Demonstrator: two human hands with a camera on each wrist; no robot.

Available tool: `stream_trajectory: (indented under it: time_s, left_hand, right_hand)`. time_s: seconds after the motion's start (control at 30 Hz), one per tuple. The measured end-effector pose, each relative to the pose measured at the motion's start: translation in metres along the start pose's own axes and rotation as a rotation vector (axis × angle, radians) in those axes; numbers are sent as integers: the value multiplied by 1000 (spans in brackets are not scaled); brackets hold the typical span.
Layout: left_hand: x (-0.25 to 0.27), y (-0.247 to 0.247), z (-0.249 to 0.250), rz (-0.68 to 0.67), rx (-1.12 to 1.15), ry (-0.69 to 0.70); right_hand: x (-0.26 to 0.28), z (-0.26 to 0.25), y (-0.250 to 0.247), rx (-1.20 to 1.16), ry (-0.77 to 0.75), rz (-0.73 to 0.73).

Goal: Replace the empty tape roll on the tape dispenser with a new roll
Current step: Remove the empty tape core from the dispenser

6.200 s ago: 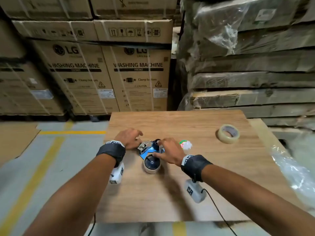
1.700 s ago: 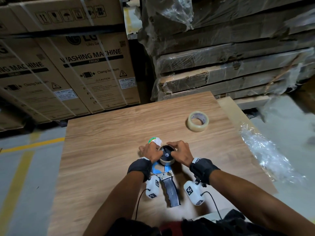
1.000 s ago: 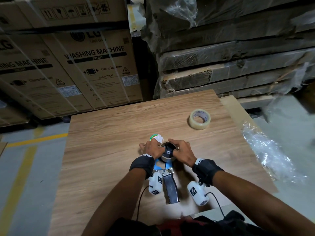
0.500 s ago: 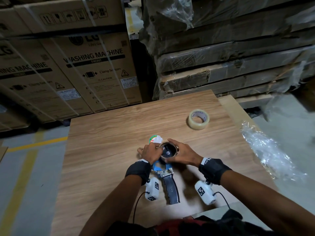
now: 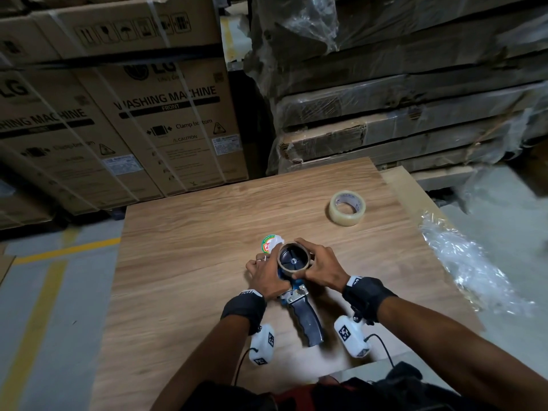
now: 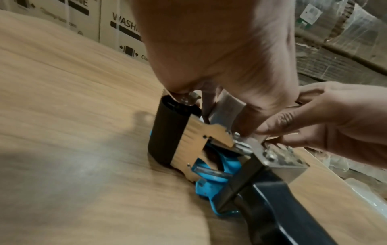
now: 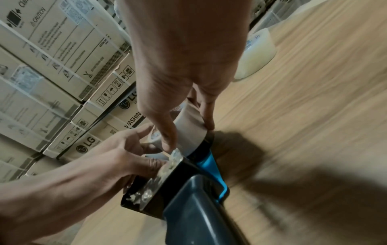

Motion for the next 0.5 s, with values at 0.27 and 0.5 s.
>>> stream_trajectory:
  time_s: [0.27,0.5]
  left_hand:
    - [-1,0,2,9,-125,48]
    - [-9,6,-7,55,-151,66]
  right_hand:
    - [-1,0,-12,28,30,-90]
    - [3,7,-8,19,-7,-85]
Point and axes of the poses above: each hand's wrist, its own x-axis away from the middle knuckle, its own y-axis out of the palm, z = x × y, the point moved 3 cm from there along -x, towards the middle knuckle, and after that the axes turned 5 degrees about -y, right-handed, at the moved point
